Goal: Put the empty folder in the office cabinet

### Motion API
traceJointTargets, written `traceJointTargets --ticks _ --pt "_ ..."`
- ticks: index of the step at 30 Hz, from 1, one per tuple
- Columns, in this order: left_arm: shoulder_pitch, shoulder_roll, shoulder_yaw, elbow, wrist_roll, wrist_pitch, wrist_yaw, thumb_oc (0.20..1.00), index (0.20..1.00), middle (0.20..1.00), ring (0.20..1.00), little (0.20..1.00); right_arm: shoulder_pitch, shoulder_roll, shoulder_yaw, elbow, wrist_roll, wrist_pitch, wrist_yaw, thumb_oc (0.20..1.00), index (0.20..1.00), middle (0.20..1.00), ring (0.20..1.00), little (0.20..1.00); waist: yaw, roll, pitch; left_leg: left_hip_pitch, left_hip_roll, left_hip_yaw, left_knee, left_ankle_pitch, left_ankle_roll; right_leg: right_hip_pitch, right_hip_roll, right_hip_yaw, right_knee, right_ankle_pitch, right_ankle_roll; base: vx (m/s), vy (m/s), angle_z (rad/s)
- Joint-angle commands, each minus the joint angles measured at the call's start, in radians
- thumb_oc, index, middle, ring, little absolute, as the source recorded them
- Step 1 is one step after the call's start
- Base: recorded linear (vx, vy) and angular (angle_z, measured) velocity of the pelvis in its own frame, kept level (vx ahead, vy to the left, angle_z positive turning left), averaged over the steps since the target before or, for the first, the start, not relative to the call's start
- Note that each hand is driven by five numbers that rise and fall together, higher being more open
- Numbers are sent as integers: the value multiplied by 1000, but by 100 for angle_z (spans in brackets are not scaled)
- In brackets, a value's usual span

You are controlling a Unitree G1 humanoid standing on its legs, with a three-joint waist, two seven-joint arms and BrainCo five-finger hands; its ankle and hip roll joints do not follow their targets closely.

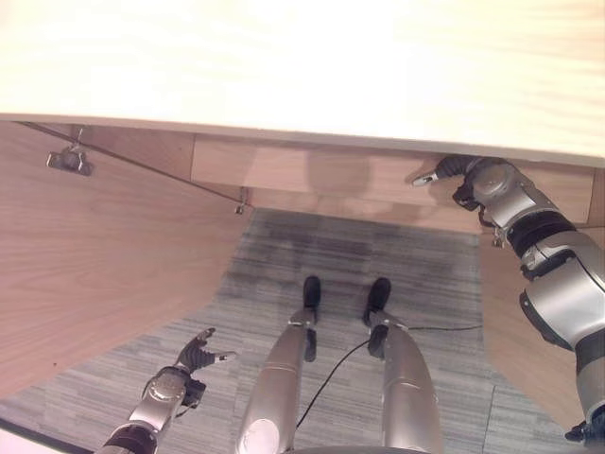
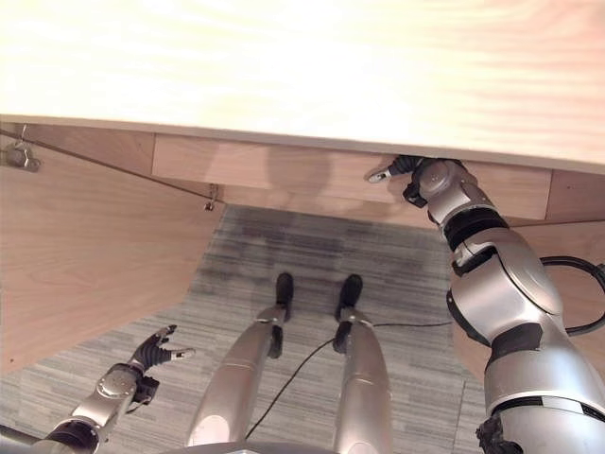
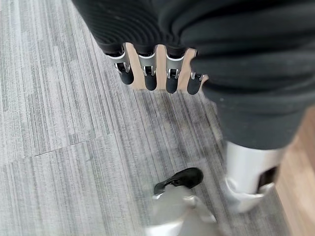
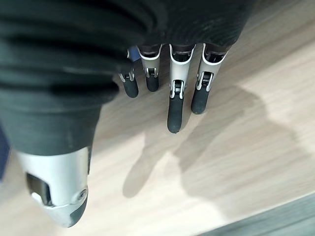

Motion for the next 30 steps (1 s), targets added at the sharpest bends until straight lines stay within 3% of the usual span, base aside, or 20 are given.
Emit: traceJointTargets --ticks 1,3,4,9,16,19,21,22,24,27,30 --pt "68 55 46 -87 -14 -5 -58 1000 1000 1000 1000 1000 116 46 35 121 -26 61 134 1000 1000 1000 1000 1000 6 29 33 39 5 -13 -46 -14 -28 182 -39 -40 -126 -51 118 12 -95 -2" --pt "62 45 39 -74 -5 4 -68 1000 1000 1000 1000 1000 139 66 15 141 -23 65 142 1000 1000 1000 1000 1000 5 25 31 79 6 -15 -67 -10 -32 233 -27 -45 -164 -44 118 29 -91 8" --pt "43 11 16 -34 11 17 -77 1000 1000 1000 1000 1000 182 111 -24 202 -50 75 147 1000 1000 1000 1000 1000 4 25 34 146 10 -17 -79 -15 -32 319 -13 -52 -210 -35 117 25 -111 6" --pt "13 -22 -4 -14 42 47 -90 1000 1000 1000 1000 1000 265 165 -69 261 -140 92 154 1000 1000 1000 1000 1000 -4 13 41 215 16 -27 -33 -20 -24 441 6 -64 -260 -14 100 -42 -63 2" --pt "18 -59 -11 -43 136 104 -151 1000 1000 1000 1000 1000 443 262 -108 270 -268 102 162 1000 1000 1000 1000 1000 -12 -5 -5 338 41 -27 14 -74 -30 610 43 -70 -331 -28 89 38 -48 1" --pt "39 -78 -8 68 219 103 -162 1000 1000 1000 1000 1000 571 301 -123 265 -316 97 166 1000 1000 1000 1000 1000 -19 -26 -57 394 52 -23 15 -91 -30 676 62 -66 -355 -37 86 103 -39 -6" --pt "5 -129 -23 283 276 91 -115 1000 1000 1000 1000 1000 653 329 -136 260 -319 87 143 1000 1000 1000 1000 1000 -33 -49 -91 424 62 -18 23 -99 -33 714 77 -62 -362 -48 80 100 -31 -9" --pt "4 -130 -24 285 276 89 -114 1000 1000 1000 1000 1000 654 329 -136 260 -319 87 142 1000 1000 1000 1000 1000 -33 -49 -91 424 63 -18 24 -99 -33 714 77 -62 -362 -48 80 104 -50 -4" --pt "-17 -160 -23 392 310 91 -85 1000 1000 1000 1000 1000 731 349 -159 251 -297 84 123 1000 1000 1000 1000 1000 -43 -75 -117 418 74 -21 83 -120 -35 740 91 -50 -369 -54 69 49 -43 -4" --pt "-22 -172 -23 443 320 89 -73 1000 1000 1000 1000 1000 761 358 -170 249 -268 84 114 1000 1000 1000 1000 1000 -44 -87 -126 393 77 -29 166 -152 -33 743 100 -36 -369 -52 65 -4 -2 -11" --pt "-24 -211 -18 516 321 81 -52 1000 1000 1000 1000 1000 801 370 -208 248 -196 70 72 1000 1000 1000 1000 1000 -44 -100 -135 376 54 -105 305 -208 -13 751 109 8 -378 -37 69 -19 58 -20"
